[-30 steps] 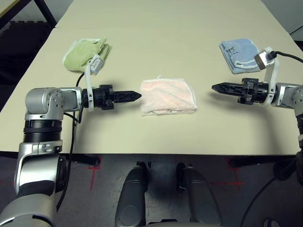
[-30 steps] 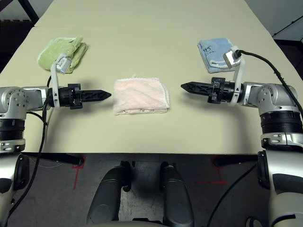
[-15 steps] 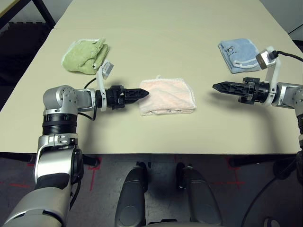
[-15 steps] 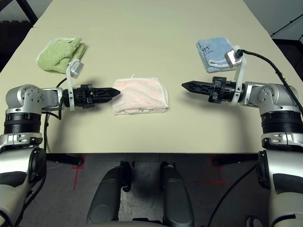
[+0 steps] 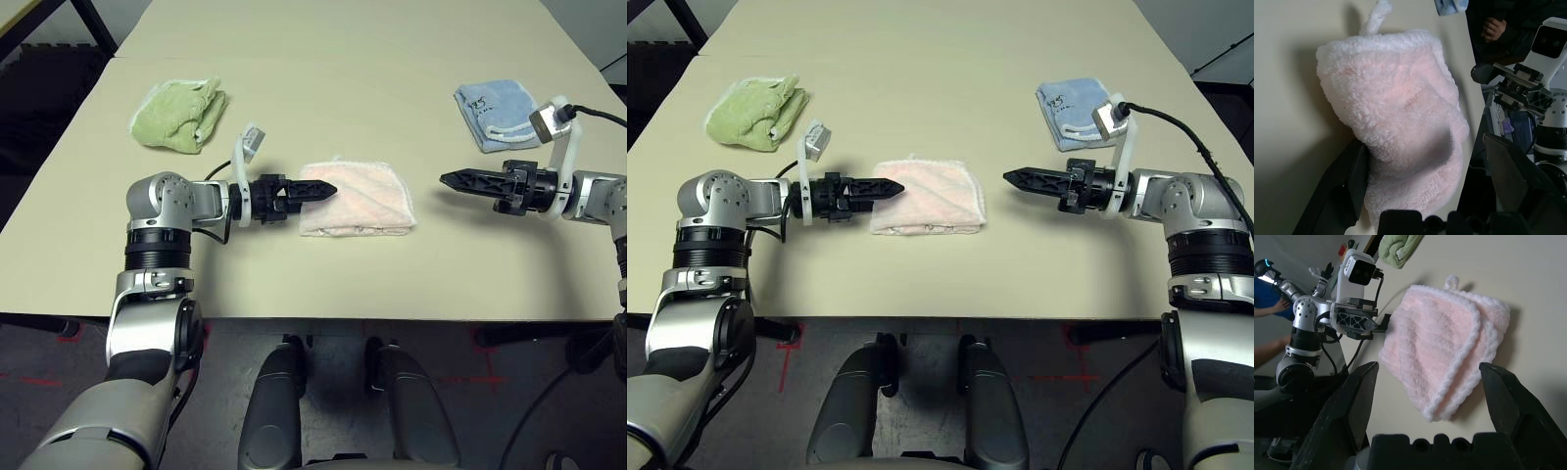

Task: Fold the towel and set it aside.

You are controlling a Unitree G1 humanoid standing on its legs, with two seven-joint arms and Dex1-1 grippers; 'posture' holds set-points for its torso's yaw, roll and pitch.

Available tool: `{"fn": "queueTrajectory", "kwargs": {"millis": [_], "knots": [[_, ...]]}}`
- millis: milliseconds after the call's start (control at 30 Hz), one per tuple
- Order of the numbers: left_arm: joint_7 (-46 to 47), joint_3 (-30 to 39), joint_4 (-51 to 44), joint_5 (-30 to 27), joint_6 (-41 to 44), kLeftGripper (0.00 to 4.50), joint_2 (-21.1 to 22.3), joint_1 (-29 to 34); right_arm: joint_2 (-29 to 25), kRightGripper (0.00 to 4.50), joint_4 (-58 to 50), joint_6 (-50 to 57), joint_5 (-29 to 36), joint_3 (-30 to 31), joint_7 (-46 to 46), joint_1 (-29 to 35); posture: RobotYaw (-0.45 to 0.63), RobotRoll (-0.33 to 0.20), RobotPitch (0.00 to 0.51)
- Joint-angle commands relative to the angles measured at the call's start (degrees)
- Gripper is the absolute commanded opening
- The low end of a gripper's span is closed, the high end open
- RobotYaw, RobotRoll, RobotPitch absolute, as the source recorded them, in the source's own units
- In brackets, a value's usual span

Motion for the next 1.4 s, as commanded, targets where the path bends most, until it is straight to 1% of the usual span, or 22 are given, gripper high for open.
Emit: {"fn": "queueTrajectory", "kwargs": {"millis": [33, 67, 133, 167, 500, 667, 800, 967, 1067, 1267, 1400], "knots": [[1.0, 0.2, 0.8, -0.5, -0.2, 4.5, -1.0, -0.8, -0.3, 4.48, -0.5, -0.2, -0.2, 0.0, 0.1, 0.7, -0.05, 0.0, 0.24], [1.3, 0.0, 0.8, -0.2, -0.3, 4.5, -1.1, -0.7, -0.3, 4.48, -0.5, -0.3, -0.2, 0.0, 0.0, 0.7, -0.05, 0.0, 0.24], [2.3, -0.7, 0.8, 0.9, -1.1, 4.13, -1.1, -0.2, -0.3, 4.5, -0.5, -0.4, -0.2, 0.0, 0.0, 0.7, -0.05, 0.0, 0.236], [2.7, -1.0, 1.0, 1.2, -1.2, 3.87, -1.0, 0.0, -0.3, 4.5, -0.5, -0.4, -0.2, -0.1, -0.1, 0.8, -0.05, 0.0, 0.236], [5.2, -0.9, 2.3, 1.4, -0.4, 0.02, -1.5, -0.1, -0.4, 4.5, -1.4, -0.4, 0.1, -0.5, -0.4, 1.7, -0.06, 0.0, 0.229], [6.4, 1.8, 2.3, 0.5, -0.6, 0.02, -1.6, -0.4, -0.4, 4.5, -1.3, -0.5, 0.0, -0.6, -0.6, 1.6, -0.05, 0.0, 0.23], [7.0, 4.8, 2.1, -0.1, -1.6, 0.02, -0.5, -0.6, -0.5, 4.5, -1.0, -0.8, 0.0, -0.8, -0.6, 1.6, -0.05, 0.0, 0.233], [7.8, 10.8, 6.5, -0.4, -9.0, 0.02, 1.8, -4.6, -0.2, 4.5, -0.9, -1.2, 0.1, -1.2, -1.2, 1.8, -0.05, 0.0, 0.232], [7.7, 12.8, 8.6, -0.7, -11.3, 0.02, 3.6, -6.9, -0.2, 4.5, -0.8, -1.4, 0.1, -1.1, -1.2, 1.8, -0.04, 0.0, 0.229], [8.8, 17.4, 16.2, -0.3, -23.0, 0.02, 6.4, -12.7, 0.2, 4.5, 0.2, -1.9, -0.1, -0.9, -1.4, 0.8, -0.03, 0.0, 0.226], [9.5, 21.4, 23.5, -1.1, -33.1, 0.02, 8.6, -17.7, 0.6, 4.5, 0.4, -2.0, -0.1, -0.8, -1.4, 0.4, -0.03, 0.0, 0.225]]}}
